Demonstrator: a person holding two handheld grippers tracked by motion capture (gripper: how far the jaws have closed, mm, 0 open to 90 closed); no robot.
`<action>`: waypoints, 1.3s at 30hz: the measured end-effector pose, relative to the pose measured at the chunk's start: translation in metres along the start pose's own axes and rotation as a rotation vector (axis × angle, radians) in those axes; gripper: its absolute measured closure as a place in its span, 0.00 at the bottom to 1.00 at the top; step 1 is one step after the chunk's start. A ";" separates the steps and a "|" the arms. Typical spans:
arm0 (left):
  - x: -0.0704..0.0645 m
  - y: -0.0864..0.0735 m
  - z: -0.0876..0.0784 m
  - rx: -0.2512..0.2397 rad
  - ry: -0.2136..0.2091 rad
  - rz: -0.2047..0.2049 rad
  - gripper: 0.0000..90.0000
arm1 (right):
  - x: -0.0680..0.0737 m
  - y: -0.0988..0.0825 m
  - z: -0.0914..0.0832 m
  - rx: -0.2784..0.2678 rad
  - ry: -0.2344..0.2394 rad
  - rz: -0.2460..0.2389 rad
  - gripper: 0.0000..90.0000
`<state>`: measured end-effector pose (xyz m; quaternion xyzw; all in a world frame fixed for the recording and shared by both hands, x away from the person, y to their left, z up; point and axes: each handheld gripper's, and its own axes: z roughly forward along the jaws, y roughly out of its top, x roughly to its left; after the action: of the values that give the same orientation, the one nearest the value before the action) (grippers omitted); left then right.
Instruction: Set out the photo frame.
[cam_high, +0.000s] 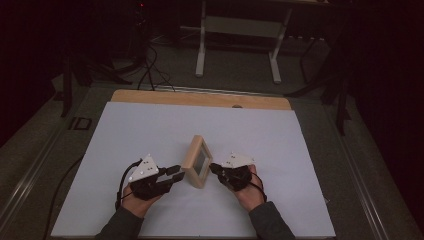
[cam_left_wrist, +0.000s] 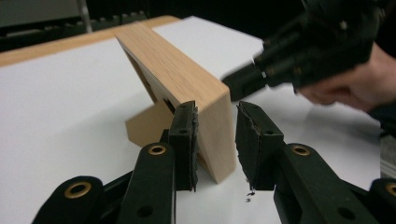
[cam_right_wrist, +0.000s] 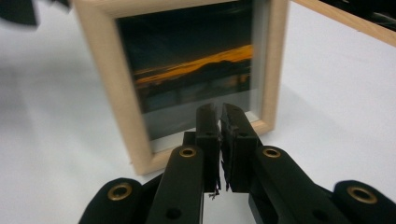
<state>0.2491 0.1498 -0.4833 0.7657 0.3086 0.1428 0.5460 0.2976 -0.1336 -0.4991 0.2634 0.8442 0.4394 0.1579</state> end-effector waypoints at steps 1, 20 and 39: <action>0.000 0.000 -0.001 -0.003 0.001 -0.005 0.76 | 0.002 0.000 0.000 0.000 0.005 -0.002 0.95; -0.001 0.002 0.006 0.033 0.044 0.015 0.84 | 0.026 -0.003 0.019 0.053 0.065 -0.075 0.97; 0.003 0.002 0.010 0.081 0.057 0.013 0.92 | 0.026 0.000 0.019 0.053 0.085 -0.097 0.99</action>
<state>0.2577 0.1438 -0.4850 0.7848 0.3247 0.1555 0.5044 0.2862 -0.1061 -0.5108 0.2074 0.8732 0.4194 0.1361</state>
